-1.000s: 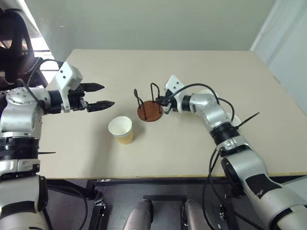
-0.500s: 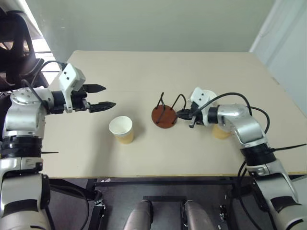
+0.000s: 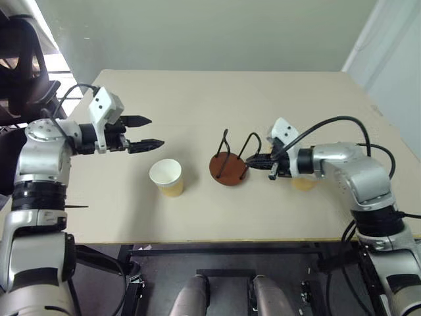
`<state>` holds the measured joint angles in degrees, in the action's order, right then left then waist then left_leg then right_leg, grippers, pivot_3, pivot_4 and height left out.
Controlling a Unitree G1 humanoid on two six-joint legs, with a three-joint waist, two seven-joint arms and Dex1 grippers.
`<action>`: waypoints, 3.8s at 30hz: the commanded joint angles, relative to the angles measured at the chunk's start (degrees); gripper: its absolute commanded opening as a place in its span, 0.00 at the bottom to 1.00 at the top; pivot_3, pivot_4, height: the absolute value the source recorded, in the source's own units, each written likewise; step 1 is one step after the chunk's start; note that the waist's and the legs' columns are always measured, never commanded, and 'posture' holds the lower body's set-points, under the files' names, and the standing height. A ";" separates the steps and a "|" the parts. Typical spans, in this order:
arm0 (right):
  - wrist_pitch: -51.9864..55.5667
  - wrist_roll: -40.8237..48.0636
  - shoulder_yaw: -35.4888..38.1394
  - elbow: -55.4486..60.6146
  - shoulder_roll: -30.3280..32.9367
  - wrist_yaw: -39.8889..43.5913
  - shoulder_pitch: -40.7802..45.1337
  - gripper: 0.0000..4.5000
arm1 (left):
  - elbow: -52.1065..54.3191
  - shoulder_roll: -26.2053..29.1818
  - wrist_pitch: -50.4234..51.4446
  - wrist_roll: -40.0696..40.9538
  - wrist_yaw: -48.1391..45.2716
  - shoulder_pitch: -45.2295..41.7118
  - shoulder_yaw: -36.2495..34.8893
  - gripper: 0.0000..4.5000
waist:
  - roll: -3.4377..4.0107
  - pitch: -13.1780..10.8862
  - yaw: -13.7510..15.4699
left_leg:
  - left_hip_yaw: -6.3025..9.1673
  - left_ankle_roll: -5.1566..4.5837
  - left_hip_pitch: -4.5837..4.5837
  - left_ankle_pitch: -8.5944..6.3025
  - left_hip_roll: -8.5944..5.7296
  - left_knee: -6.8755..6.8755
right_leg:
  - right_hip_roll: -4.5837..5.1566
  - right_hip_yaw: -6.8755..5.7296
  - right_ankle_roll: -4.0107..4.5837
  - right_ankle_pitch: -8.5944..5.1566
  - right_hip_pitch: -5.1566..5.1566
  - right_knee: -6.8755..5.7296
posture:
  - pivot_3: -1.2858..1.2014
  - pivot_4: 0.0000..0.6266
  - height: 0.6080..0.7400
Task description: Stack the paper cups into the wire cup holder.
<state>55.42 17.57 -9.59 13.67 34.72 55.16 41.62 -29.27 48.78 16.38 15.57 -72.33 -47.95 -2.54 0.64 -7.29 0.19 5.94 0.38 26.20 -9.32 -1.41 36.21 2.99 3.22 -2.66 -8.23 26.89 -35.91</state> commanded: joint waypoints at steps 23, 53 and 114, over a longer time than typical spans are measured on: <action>-0.80 3.80 -1.87 10.72 9.96 -1.17 -4.79 0.00 | 18.89 3.93 4.69 8.29 -20.17 0.45 8.07 0.94 | -0.11 0.01 0.07 | 0.02 -0.09 0.12 -0.03 0.02 0.01 | -0.01 0.01 -0.16 -0.09 0.05 0.03 | 0.52 0.24 1.00; -0.83 5.38 -3.87 12.52 14.24 -1.72 -6.68 0.00 | 27.58 5.35 8.95 12.86 -20.07 3.55 10.01 0.94 | -0.15 0.02 0.21 | 0.04 -0.11 0.13 -0.11 0.03 0.03 | 0.01 0.03 -0.36 -0.21 0.02 0.02 | 0.52 0.24 1.00; -9.22 7.98 7.51 4.04 23.22 3.17 5.98 0.47 | 23.44 1.23 9.64 10.36 -18.20 0.13 10.70 0.94 | -0.26 0.07 0.47 | 0.02 -0.15 0.14 -0.25 0.03 0.05 | 0.02 0.07 -0.46 -0.32 -0.02 0.10 | 0.52 0.24 1.00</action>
<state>49.91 29.22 -1.51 20.34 58.13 59.90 46.28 -5.60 50.08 26.23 26.34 -90.36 -46.32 9.11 0.39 -7.22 0.66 5.97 0.22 26.30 -9.58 -1.38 36.26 3.01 3.29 -3.11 -8.54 26.85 -35.81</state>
